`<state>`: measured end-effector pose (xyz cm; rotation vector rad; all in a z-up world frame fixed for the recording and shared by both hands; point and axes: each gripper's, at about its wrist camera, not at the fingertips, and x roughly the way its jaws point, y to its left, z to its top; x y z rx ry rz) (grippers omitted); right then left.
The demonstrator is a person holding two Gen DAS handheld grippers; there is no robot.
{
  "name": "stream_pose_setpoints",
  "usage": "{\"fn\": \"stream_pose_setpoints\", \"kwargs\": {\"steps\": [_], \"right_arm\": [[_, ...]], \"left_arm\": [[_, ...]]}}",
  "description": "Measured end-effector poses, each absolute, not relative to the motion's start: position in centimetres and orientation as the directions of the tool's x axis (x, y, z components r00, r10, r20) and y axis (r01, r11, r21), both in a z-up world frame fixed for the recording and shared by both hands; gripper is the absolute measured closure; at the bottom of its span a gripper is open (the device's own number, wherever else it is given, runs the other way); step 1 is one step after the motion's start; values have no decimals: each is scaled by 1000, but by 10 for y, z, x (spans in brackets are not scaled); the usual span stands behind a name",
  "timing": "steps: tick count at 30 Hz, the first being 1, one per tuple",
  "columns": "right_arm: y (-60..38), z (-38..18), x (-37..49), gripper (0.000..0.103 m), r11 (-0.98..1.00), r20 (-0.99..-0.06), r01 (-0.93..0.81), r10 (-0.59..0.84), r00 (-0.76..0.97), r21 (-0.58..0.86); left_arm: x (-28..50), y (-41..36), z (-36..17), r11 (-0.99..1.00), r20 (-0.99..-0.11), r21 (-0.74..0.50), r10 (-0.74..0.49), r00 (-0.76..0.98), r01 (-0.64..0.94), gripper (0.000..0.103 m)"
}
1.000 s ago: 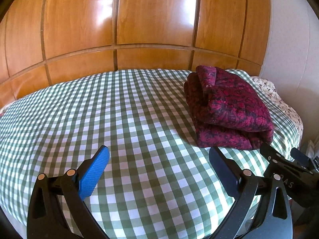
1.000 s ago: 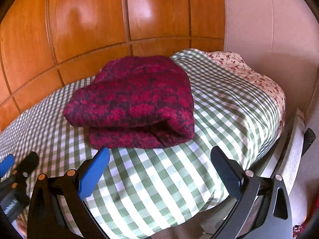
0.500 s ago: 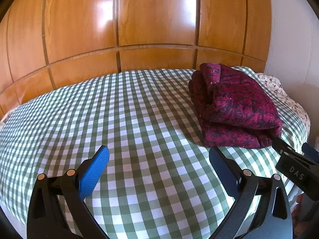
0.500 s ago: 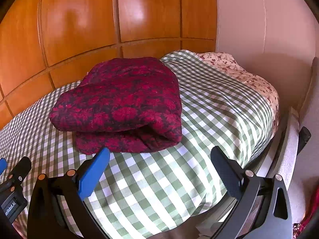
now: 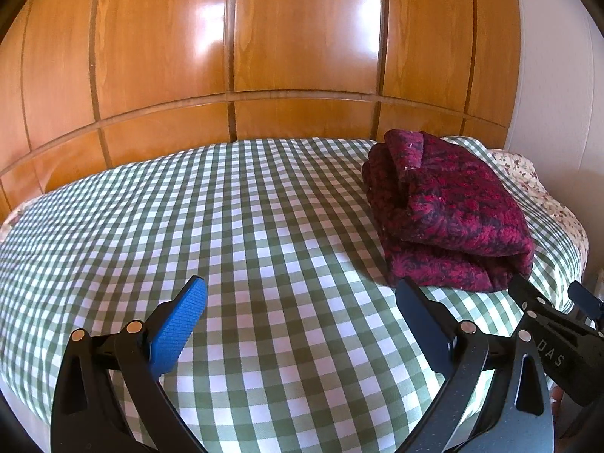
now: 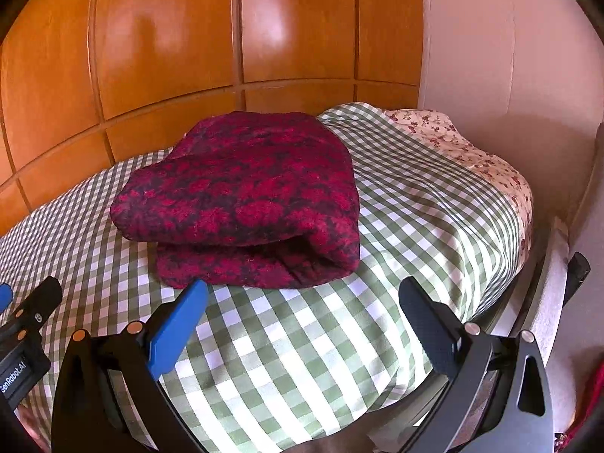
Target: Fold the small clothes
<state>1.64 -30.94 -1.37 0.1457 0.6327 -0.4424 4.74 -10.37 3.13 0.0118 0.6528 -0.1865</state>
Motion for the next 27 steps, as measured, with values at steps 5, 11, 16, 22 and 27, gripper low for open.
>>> {"fn": "stream_pose_setpoints", "kwargs": {"steps": [5,11,16,22,27], "right_arm": [[-310,-15,17,2,898,-608,440,-345,715,8],[-309,-15,16,2,899,-609,438,-342,716,10],[-308,-15,16,2,898,-607,440,-344,716,11],[-308,-15,17,2,900,-611,435,-338,716,12],[-307,-15,17,2,900,-610,436,-337,717,14]], "left_arm": [[47,-104,31,982,-607,-47,-173,776,182,4],[47,-105,30,982,-607,-44,-172,775,184,4],[47,-106,29,982,-608,-43,-173,775,186,4],[46,-106,28,981,-609,-43,-175,774,189,4],[45,-106,27,981,-609,-42,-176,774,190,4]]}}
